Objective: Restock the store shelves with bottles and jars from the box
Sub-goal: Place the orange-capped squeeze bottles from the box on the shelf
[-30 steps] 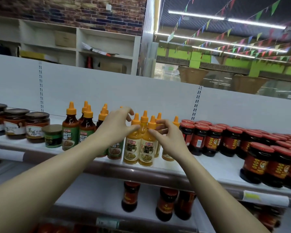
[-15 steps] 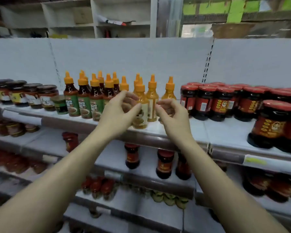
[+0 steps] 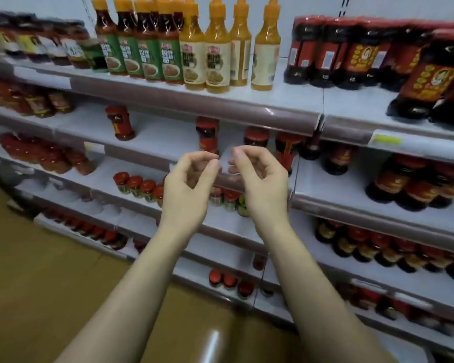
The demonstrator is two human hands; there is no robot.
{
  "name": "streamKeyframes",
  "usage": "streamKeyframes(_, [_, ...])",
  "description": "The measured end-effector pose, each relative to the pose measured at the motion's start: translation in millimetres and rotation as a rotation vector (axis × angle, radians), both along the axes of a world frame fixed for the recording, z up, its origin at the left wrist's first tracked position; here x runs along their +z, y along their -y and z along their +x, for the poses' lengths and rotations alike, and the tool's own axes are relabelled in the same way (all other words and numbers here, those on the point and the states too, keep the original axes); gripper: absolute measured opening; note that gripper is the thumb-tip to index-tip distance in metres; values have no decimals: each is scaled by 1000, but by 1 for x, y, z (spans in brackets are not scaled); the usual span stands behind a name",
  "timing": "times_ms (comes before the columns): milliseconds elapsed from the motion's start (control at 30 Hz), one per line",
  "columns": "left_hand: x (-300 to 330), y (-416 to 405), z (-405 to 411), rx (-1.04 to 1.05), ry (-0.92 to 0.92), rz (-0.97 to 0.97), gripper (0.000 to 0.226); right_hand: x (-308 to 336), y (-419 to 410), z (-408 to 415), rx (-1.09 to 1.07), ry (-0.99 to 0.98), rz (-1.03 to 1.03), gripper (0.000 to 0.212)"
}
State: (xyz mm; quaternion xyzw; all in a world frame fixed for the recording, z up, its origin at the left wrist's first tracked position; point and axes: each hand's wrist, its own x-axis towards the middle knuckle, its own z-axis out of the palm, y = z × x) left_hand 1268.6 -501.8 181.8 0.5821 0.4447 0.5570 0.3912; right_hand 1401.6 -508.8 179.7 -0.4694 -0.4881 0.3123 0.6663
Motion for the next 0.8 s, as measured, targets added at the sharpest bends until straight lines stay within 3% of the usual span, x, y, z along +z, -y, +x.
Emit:
streamKeyframes(167, [-37,55,-11,-88,89,-76,9,-33,61,-22,-53,-34,-94,14])
streamKeyframes(400, [-75,111,-24,-132,200,-188,15,-58,129,-28,-38,79,-203,13])
streamKeyframes(633, [-84,143,5,-131,188,-173,17,-61,165,16,-26,170,-220,13])
streamKeyframes(800, [-104,170,76,-88,151,-168,16,-82,190,93,-3,147,-208,13])
